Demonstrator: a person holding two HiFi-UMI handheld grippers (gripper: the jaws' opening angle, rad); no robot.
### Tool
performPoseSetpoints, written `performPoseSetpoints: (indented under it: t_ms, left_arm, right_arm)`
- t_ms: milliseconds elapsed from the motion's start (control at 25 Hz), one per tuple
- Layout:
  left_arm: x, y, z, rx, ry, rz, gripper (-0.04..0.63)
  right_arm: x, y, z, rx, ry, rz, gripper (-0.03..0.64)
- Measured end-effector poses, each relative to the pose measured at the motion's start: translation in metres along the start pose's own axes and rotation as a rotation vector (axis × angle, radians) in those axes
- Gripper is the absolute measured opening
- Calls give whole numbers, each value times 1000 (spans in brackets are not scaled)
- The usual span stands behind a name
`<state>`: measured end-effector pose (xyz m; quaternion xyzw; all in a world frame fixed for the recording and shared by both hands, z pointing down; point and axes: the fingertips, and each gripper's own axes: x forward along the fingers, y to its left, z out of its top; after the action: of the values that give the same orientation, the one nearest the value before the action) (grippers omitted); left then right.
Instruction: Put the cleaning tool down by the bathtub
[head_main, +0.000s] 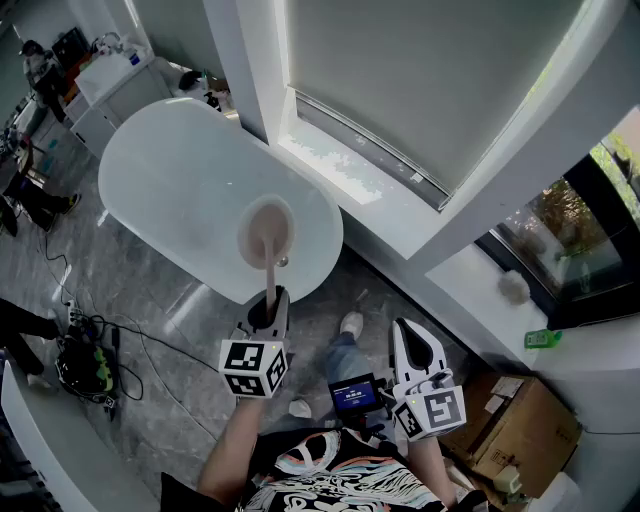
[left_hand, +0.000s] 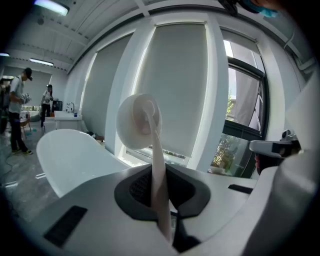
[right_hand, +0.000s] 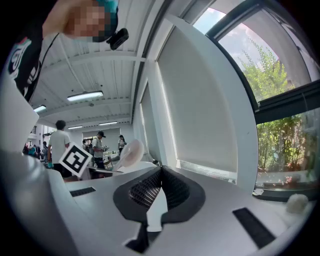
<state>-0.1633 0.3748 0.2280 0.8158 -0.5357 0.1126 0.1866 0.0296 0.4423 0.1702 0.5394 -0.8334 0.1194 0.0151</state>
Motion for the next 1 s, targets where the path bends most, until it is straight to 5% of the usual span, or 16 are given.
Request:
performPoseSetpoints:
  t_ms: [160, 320, 720, 1000]
  left_arm:
    - [-135, -57, -8, -21, -85, 67, 34]
    - [-186, -101, -1, -60, -180, 71, 34]
    - [-208, -157, -12, -43, -216, 49, 34]
    - [-192, -179, -7, -1, -228, 34, 34]
  right_arm:
    - [-87, 35, 21, -13, -36, 45, 26]
    - [-125, 44, 32, -30, -36, 92, 26]
    - [-190, 56, 49, -76, -122, 205, 26]
    - [-208, 26, 54, -84, -168, 151, 26]
